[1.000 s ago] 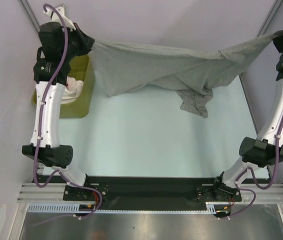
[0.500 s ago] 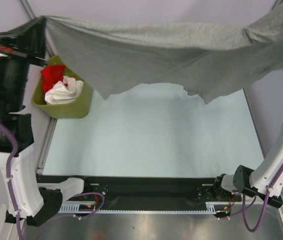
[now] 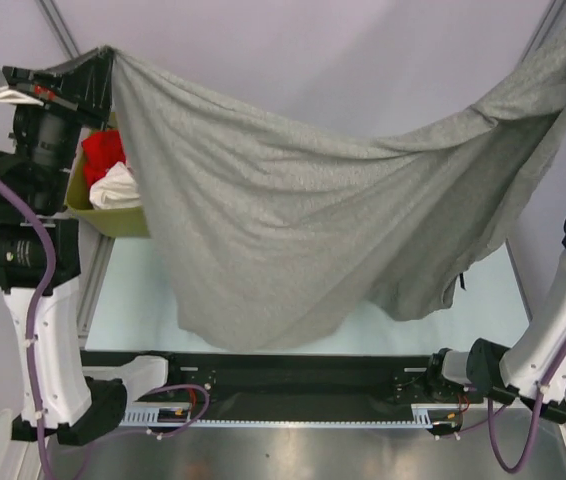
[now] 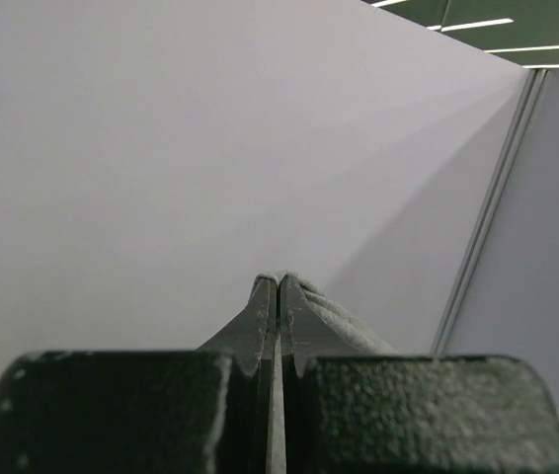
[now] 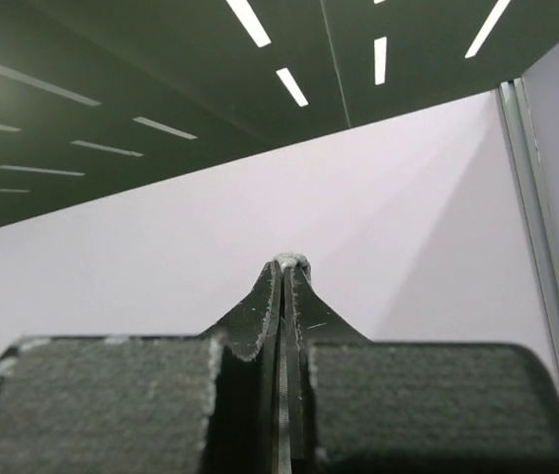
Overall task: Fold and stack the t-shirts
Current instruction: Flatten the tshirt out
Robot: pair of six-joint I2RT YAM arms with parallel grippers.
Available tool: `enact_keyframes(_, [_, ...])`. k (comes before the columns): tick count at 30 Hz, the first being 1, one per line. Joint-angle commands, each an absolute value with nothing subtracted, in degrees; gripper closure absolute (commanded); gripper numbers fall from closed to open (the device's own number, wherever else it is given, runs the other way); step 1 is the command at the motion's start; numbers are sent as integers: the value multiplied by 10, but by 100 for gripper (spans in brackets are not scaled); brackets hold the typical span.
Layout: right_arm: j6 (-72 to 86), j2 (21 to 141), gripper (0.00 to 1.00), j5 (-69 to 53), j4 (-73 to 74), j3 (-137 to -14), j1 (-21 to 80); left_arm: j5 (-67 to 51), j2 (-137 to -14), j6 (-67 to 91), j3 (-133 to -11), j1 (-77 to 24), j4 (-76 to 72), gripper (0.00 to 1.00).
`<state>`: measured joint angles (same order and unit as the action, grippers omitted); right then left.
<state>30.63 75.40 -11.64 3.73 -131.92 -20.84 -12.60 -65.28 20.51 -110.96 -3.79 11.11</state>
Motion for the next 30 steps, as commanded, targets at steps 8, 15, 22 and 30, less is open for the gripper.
enact_keyframes(8, [164,494,100,-40,-48,-1250,-92,-76,-498,179,-1196,-38,164,100])
enact_keyframes(15, [123,460,100,-21,-79,-1190,-25,-70,-497,170,-1211,-49,178,100])
enact_keyframes(22, [43,547,100,22,-89,-1133,54,-75,-512,175,-1040,-49,42,100])
enact_keyframes(30, [-42,670,100,40,-239,-904,48,-102,-653,200,-827,-50,-146,100])
